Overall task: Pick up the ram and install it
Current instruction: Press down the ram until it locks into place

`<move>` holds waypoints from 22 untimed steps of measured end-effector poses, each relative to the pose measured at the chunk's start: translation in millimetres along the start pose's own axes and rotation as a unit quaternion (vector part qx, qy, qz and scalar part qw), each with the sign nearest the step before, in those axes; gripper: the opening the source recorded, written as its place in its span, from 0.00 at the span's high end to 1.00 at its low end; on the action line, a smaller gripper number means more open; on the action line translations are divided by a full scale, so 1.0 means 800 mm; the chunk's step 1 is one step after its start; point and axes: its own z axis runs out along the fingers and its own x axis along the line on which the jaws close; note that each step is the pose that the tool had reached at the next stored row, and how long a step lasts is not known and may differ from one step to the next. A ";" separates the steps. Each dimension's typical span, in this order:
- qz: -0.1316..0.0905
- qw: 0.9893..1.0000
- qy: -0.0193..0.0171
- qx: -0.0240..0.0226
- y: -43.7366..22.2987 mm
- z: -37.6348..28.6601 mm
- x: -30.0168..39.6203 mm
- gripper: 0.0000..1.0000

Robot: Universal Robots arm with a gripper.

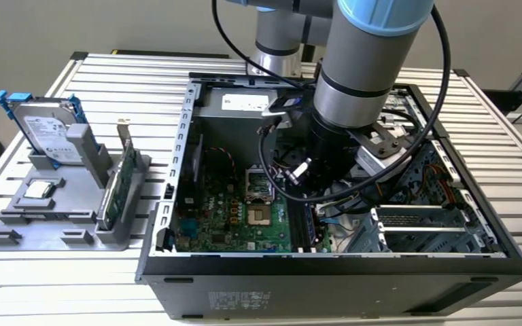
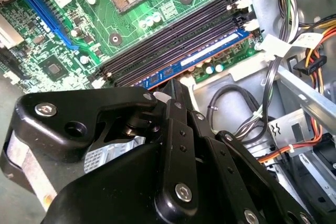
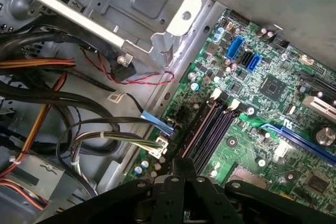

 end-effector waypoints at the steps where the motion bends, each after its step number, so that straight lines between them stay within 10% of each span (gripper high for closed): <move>1: -0.002 1.000 0.000 0.000 0.0000 0.0000 0.0000 1.00; 22: -0.030 1.000 0.001 0.000 -0.0001 0.0000 -0.0002 1.00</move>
